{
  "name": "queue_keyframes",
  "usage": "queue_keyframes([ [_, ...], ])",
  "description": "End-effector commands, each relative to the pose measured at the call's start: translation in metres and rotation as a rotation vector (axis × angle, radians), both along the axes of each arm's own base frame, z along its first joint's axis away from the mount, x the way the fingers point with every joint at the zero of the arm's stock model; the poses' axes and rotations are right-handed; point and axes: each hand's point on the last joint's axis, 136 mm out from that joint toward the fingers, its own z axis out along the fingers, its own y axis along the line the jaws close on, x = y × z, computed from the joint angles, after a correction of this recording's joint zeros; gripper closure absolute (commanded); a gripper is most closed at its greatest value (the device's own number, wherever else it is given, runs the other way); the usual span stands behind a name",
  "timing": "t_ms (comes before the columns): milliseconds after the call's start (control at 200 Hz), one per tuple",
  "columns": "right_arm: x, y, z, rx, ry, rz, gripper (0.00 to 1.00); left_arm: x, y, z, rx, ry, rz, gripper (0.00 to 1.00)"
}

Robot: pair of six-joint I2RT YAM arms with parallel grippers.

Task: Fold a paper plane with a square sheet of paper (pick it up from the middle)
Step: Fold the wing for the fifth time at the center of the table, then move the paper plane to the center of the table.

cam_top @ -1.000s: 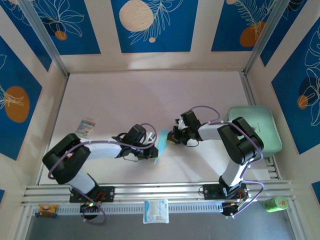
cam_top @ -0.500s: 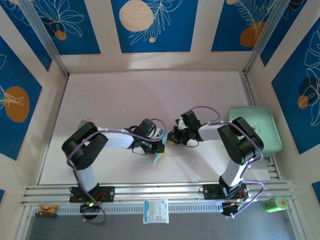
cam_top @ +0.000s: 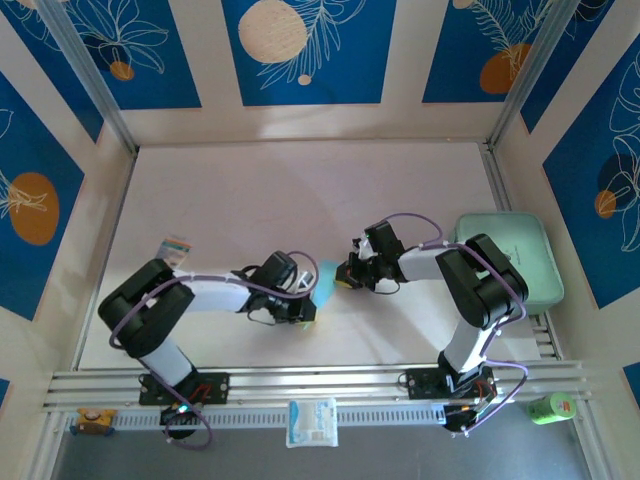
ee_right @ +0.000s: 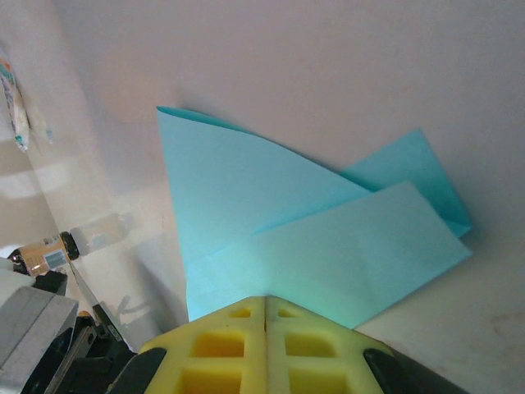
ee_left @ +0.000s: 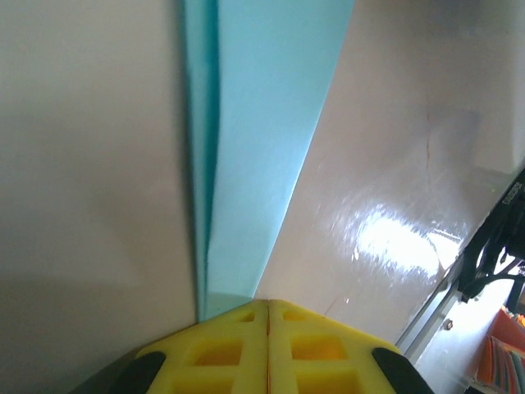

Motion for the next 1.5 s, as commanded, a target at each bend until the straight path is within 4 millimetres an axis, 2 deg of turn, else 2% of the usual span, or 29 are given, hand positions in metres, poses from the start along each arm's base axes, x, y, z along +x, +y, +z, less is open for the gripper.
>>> queue_keyframes([
  [0, -0.001, -0.004, -0.005, -0.016, 0.027, -0.007, 0.98, -0.023, 0.017, -0.005, 0.041, 0.049, -0.012, 0.92],
  [100, 0.001, 0.0, 0.0, -0.006, 0.011, 0.004, 0.97, -0.022, 0.019, 0.004, 0.013, 0.006, 0.001, 0.96],
  [210, 0.003, 0.006, 0.013, 0.011, -0.014, 0.021, 0.96, -0.008, 0.019, 0.029, -0.033, -0.111, 0.04, 0.98],
  [290, 0.003, 0.007, 0.025, 0.004, -0.042, 0.026, 0.94, 0.004, 0.026, 0.043, -0.023, -0.195, 0.067, 0.96],
  [395, -0.003, 0.003, 0.036, -0.028, -0.073, 0.017, 0.9, 0.022, 0.034, 0.053, -0.009, -0.231, 0.098, 0.9],
  [590, -0.024, -0.007, 0.038, -0.05, -0.07, -0.019, 0.83, 0.051, 0.032, 0.048, -0.028, -0.166, 0.117, 0.8],
  [745, -0.04, -0.007, 0.038, -0.042, -0.058, -0.023, 0.77, 0.065, 0.022, 0.039, -0.046, -0.11, 0.111, 0.78],
  [1030, -0.052, 0.007, 0.034, -0.043, -0.037, 0.011, 0.77, 0.061, 0.012, 0.028, -0.088, -0.051, 0.09, 0.78],
  [1495, -0.061, 0.013, 0.019, -0.023, 0.017, 0.032, 0.78, 0.058, 0.002, 0.014, -0.093, 0.003, 0.046, 0.75],
])
